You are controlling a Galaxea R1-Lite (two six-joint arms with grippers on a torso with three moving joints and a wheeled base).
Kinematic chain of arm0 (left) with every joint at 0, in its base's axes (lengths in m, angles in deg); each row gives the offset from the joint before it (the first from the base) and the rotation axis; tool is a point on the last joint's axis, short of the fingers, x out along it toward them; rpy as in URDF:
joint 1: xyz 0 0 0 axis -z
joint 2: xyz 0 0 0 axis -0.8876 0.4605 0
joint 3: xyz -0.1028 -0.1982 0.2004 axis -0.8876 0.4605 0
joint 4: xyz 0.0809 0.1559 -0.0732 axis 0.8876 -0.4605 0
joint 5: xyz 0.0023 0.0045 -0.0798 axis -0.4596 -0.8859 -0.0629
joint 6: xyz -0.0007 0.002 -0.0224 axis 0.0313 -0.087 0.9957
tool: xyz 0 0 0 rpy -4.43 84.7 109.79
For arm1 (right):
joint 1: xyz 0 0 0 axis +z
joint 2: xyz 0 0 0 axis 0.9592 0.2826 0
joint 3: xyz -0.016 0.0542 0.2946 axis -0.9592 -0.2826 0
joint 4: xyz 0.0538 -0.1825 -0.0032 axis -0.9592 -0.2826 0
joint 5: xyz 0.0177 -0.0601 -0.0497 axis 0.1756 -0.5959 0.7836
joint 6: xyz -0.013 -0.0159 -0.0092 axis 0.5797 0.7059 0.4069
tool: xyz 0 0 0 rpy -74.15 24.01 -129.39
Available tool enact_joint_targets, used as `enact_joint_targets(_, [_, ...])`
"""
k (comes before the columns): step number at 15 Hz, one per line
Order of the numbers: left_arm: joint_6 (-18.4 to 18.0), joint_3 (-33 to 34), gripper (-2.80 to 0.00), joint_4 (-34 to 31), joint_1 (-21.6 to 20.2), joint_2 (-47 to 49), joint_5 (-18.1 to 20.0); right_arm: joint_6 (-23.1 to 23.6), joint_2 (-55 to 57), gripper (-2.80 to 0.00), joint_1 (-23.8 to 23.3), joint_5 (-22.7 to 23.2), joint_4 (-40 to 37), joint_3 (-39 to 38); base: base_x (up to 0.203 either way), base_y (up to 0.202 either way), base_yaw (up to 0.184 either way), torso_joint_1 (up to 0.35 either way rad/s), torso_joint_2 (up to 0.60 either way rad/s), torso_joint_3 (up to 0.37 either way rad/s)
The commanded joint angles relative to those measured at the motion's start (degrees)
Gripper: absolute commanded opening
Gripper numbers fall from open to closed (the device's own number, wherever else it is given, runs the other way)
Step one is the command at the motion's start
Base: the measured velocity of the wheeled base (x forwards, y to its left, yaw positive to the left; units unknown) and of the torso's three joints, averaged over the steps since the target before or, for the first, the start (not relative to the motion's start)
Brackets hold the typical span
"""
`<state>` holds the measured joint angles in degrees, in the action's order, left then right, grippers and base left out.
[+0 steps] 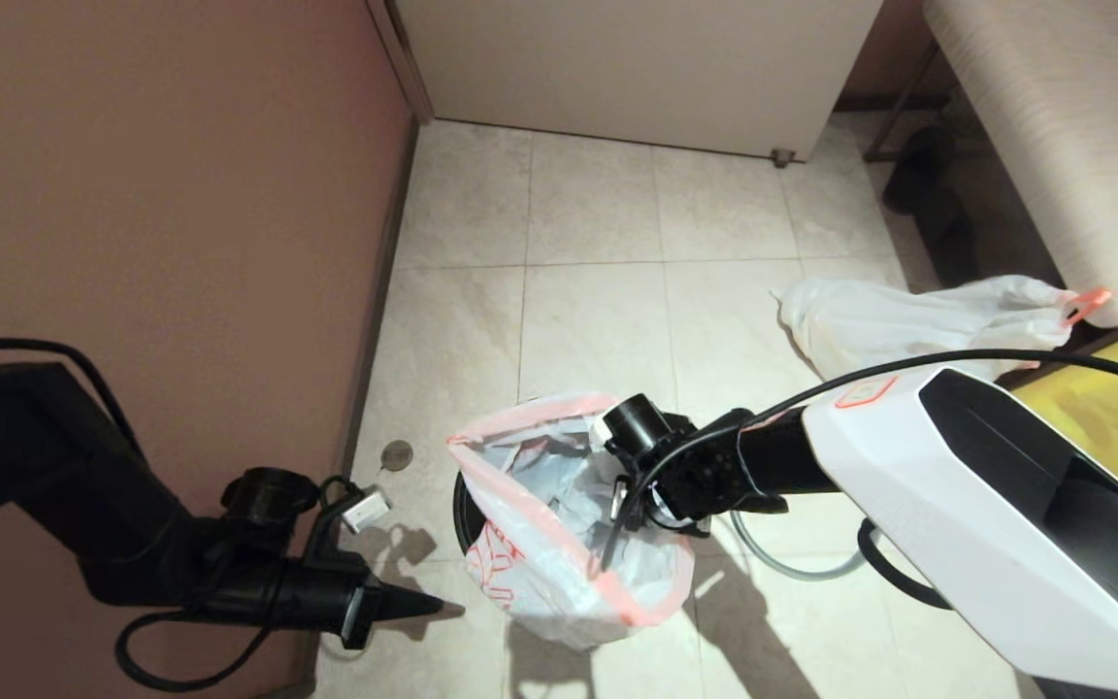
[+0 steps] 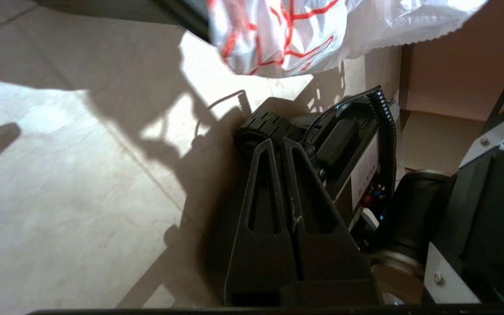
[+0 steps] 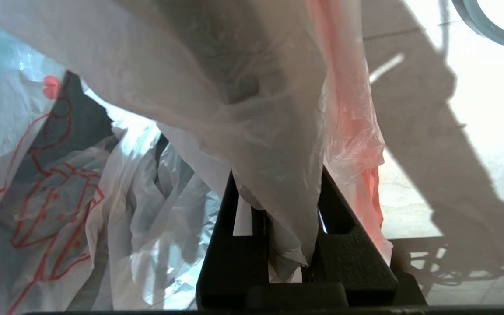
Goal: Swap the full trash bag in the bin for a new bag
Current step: Put the new garbage bag on the trash can
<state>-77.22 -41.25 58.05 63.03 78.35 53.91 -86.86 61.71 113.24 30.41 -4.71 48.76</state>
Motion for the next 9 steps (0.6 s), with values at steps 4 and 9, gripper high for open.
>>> enact_joint_targets(4, [12.6, 5.0, -2.80, 25.6, 6.0, 5.8, -5.5, -0.2, -2.8, -2.80, 0.5, 1.4, -0.4, 0.6, 0.000, 0.000, 0.000, 0.000, 0.00, 0.000])
enact_joint_targets(9, [15.6, 7.2, -2.80, 39.3, 9.3, 13.4, -16.8, -0.3, -2.9, -2.80, 1.2, 3.1, -0.4, 2.1, 0.000, 0.000, 0.000, 0.000, 0.00, 0.000])
